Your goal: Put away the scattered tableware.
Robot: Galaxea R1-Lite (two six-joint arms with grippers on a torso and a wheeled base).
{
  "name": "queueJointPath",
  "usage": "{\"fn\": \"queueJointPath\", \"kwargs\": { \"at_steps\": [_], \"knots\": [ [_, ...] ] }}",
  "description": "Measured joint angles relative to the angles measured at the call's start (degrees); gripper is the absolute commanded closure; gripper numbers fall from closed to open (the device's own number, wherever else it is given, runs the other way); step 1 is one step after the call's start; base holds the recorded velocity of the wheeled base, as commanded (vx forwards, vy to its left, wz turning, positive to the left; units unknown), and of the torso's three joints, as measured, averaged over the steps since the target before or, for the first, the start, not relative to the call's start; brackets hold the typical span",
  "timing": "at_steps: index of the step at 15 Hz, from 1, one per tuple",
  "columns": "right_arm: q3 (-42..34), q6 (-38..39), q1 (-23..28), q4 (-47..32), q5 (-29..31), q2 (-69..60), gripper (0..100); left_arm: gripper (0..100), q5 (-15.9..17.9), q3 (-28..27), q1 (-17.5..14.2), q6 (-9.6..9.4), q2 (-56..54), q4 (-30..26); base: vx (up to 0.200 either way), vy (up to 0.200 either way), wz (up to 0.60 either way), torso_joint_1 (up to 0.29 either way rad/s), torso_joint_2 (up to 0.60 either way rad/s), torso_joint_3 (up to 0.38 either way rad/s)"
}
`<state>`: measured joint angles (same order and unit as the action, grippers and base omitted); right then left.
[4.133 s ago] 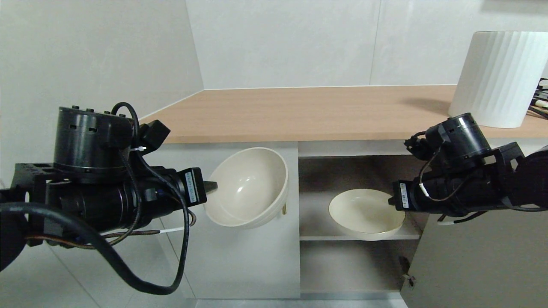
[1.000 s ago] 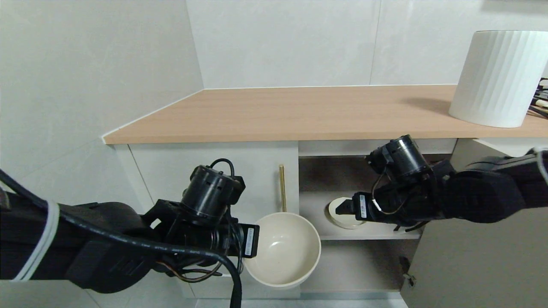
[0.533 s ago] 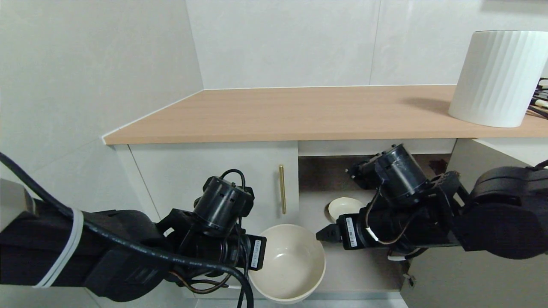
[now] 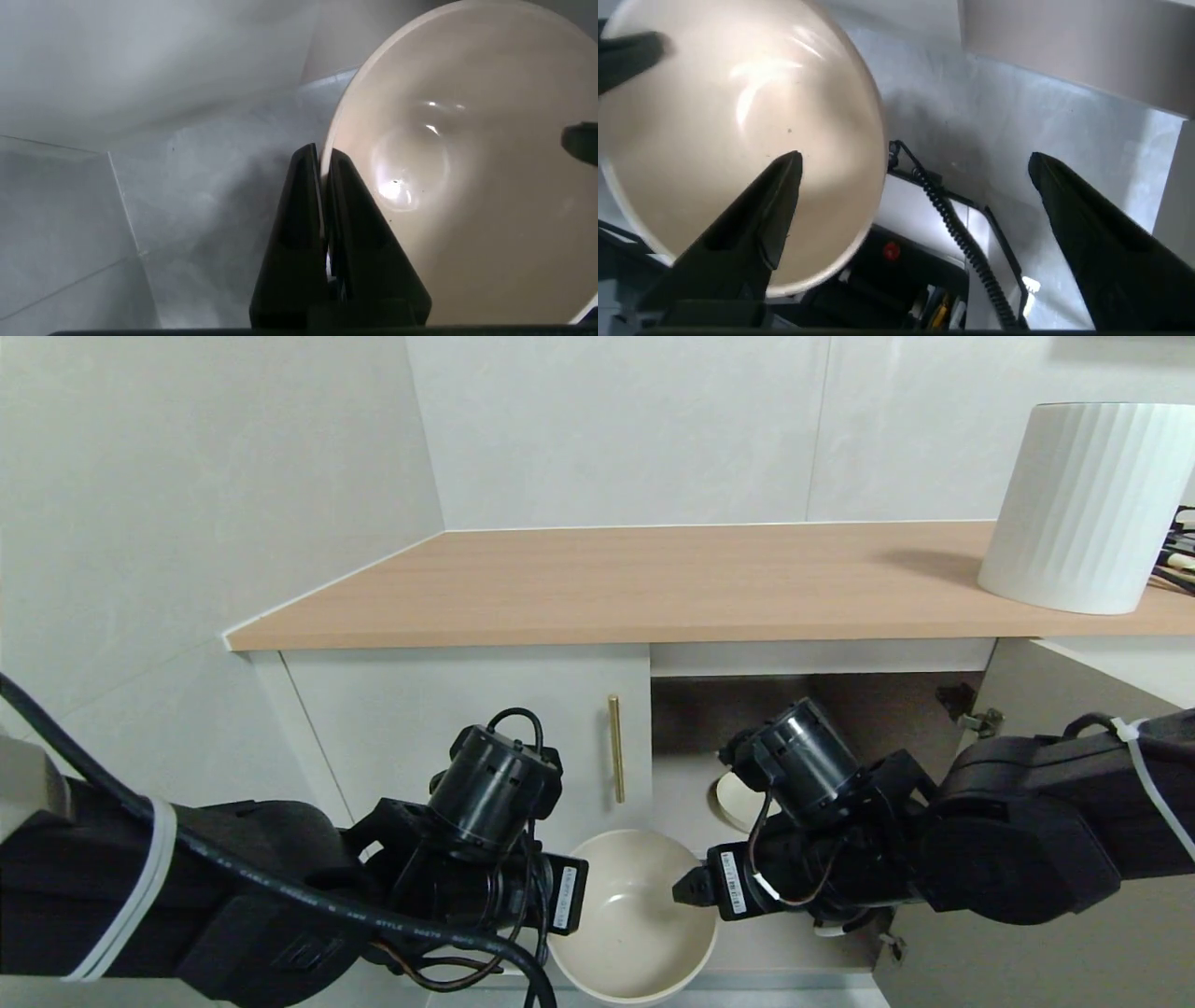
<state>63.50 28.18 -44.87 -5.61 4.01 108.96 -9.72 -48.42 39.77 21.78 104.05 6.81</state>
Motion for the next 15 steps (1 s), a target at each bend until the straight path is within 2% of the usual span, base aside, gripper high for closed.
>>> {"fn": "queueJointPath", "kwargs": {
  "at_steps": [7,8,15],
  "knots": [
    [0.0,0.2,-0.7,0.2,0.0,1.3,100,100,0.0,0.0,0.1,0.09,0.0,0.1,0.000,0.000,0.00,0.000,0.00,0.000],
    [0.0,0.2,-0.7,0.1,0.0,1.4,100,0,-0.1,0.0,0.1,0.09,0.0,0.1,0.000,0.000,0.00,0.000,0.00,0.000],
    [0.0,0.1,-0.5,-0.1,0.6,1.8,100,0,-0.4,-0.2,0.0,0.38,-1.1,0.4,0.000,0.000,0.00,0.000,0.00,0.000]
  ]
}}
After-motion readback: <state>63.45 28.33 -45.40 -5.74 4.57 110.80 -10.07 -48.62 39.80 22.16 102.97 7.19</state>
